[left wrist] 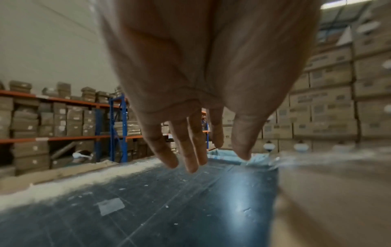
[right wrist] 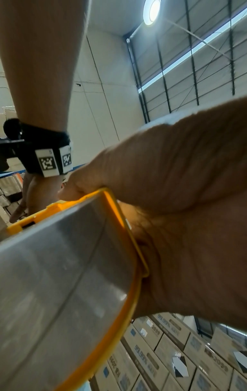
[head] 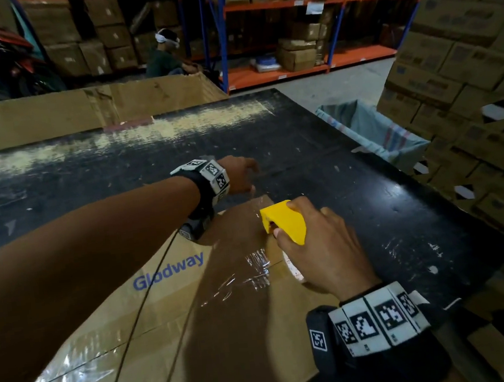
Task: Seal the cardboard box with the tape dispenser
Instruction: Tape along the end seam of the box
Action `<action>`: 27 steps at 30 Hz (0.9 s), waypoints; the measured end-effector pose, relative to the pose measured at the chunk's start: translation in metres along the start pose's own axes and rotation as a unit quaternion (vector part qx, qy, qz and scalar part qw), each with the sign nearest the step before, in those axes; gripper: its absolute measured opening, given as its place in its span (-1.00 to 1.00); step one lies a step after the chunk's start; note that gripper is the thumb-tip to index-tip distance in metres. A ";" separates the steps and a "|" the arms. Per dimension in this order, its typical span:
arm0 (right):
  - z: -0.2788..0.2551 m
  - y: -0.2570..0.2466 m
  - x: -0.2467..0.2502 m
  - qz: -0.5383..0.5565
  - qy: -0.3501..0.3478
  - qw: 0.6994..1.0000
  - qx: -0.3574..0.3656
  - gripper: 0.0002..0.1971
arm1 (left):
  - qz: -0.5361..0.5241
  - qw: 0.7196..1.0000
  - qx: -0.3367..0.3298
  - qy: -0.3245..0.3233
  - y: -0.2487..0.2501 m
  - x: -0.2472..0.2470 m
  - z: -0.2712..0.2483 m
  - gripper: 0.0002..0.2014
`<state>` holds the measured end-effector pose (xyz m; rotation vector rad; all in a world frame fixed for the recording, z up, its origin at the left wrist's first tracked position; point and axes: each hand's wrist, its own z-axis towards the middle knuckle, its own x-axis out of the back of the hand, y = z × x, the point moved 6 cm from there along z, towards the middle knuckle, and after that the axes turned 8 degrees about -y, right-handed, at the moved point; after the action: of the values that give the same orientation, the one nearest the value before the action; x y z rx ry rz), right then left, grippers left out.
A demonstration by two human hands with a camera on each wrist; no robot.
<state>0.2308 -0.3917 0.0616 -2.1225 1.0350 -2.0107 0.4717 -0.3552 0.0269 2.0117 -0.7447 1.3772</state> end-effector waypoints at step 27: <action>-0.123 0.071 0.011 0.039 0.028 0.999 0.008 -0.41 | -0.021 0.969 -0.148 -0.196 0.015 -0.056 -0.057 -0.38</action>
<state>0.0885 -0.4027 0.0581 -1.9958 1.0886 -2.0470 0.4086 -0.3169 -0.0065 2.0590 -1.0061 0.7916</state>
